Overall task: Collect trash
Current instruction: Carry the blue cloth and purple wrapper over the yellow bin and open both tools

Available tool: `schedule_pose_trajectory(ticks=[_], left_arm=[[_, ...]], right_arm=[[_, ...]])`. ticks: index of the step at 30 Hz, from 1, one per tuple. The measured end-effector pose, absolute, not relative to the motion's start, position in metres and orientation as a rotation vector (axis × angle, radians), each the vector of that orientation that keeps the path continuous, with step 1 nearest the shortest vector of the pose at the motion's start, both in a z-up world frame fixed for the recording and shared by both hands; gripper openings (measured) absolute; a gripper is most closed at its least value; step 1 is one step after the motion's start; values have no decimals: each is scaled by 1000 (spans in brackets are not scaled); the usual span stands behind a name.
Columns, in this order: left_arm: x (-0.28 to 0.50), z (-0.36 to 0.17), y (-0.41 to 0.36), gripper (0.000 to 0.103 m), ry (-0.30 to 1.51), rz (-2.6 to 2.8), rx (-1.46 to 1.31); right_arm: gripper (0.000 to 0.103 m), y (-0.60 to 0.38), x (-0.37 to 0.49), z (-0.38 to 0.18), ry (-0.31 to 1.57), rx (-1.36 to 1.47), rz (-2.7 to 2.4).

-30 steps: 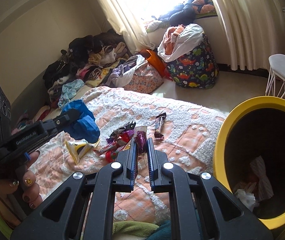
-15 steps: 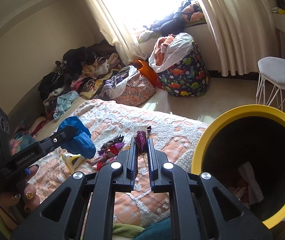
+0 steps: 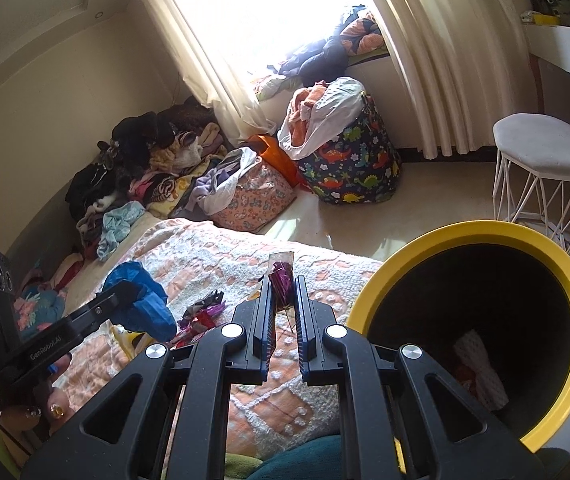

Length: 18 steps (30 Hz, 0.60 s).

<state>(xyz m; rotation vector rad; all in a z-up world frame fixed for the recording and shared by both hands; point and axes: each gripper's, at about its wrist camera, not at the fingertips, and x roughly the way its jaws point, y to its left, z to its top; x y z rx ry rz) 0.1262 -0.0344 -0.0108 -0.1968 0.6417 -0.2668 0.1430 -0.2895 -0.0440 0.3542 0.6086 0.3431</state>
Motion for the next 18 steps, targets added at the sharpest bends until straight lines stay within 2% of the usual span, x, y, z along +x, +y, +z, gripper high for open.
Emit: schedule_pose_trajectory(ticks=[18], left_arm=[[123,-11,-73,11,649,-344,-184]], right_arm=[[10,-326,145,-43,576,392,236]])
